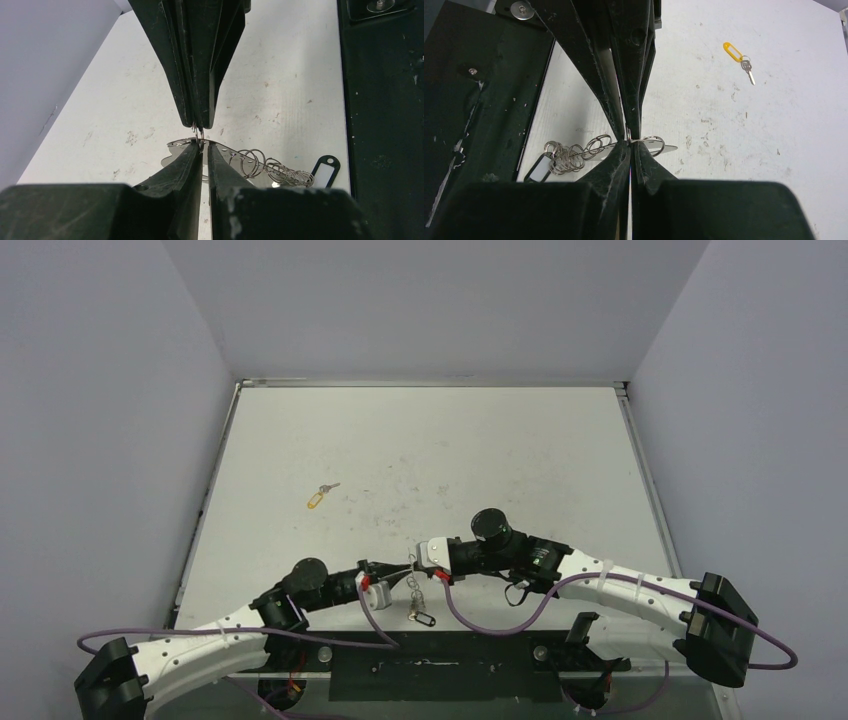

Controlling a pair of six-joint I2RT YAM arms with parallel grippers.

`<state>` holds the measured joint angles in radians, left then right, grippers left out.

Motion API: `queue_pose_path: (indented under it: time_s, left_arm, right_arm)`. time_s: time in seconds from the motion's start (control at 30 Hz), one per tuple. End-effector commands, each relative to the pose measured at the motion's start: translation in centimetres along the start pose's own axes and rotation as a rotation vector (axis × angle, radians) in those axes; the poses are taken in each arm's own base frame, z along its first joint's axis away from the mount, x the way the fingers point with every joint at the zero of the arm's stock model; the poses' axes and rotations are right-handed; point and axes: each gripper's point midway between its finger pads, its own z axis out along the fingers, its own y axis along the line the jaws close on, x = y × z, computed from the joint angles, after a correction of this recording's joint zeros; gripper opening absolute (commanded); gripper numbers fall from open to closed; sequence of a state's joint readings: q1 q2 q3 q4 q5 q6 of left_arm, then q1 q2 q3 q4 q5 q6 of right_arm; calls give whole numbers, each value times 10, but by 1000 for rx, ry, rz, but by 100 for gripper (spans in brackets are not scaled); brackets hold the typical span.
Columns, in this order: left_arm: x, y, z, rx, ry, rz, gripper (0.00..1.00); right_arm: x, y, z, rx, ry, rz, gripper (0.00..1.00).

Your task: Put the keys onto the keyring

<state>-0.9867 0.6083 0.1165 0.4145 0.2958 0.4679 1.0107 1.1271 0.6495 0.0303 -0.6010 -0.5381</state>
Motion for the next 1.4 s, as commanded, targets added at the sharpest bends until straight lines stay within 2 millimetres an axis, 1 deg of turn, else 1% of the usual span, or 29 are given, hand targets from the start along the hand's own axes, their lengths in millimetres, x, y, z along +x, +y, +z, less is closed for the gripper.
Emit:
queue_pose_path:
  time_s: [0.0, 0.1, 0.17, 0.27, 0.43, 0.57, 0.67, 0.7, 0.73, 0.83, 0.97, 1.13, 1.27, 1.37]
  left_arm:
    - [-30, 12, 5, -31, -95, 6, 7]
    - [-32, 16, 4, -50, -99, -2, 7]
    - [-33, 17, 4, -60, -108, -10, 14]
    - [-36, 19, 3, -72, -124, -18, 15]
    - [-33, 19, 5, -67, -102, -20, 0]
    - [-27, 18, 5, -63, -72, -21, 0]
    - [-25, 19, 3, -76, -61, -24, 15]
    - [-24, 20, 3, -83, -60, -26, 17]
    - [-24, 21, 2, -88, -58, -27, 17]
    - [-22, 23, 1, -103, -45, -35, 13]
    - [-22, 24, 1, -109, -44, -47, 13]
    - [-28, 24, 3, -107, -71, -50, 13]
    - [-33, 25, 5, -105, -96, -51, 16]
    - [-35, 24, 7, -99, -101, -54, 13]
  right_arm:
    - [-23, -8, -3, 36, -81, -45, 0]
    - [-21, -8, -3, 37, -78, -44, 0]
    - [-21, -8, -3, 36, -77, -42, 0]
    - [-21, -8, -2, 33, -78, -43, 0]
    - [-21, -8, -3, 34, -79, -43, 0]
    - [-23, -9, -4, 39, -83, -45, 0]
    - [-24, -9, -5, 42, -84, -45, 0]
    - [-24, -9, -5, 43, -85, -46, 0]
    - [-24, -9, -5, 43, -85, -45, 0]
    - [-25, -9, -5, 44, -88, -46, 0]
    - [-25, -9, -4, 42, -87, -44, 0]
    - [-24, -8, -3, 38, -86, -41, 0]
    - [-24, -8, -3, 37, -86, -41, 0]
    - [-23, -8, -3, 38, -85, -41, 0]
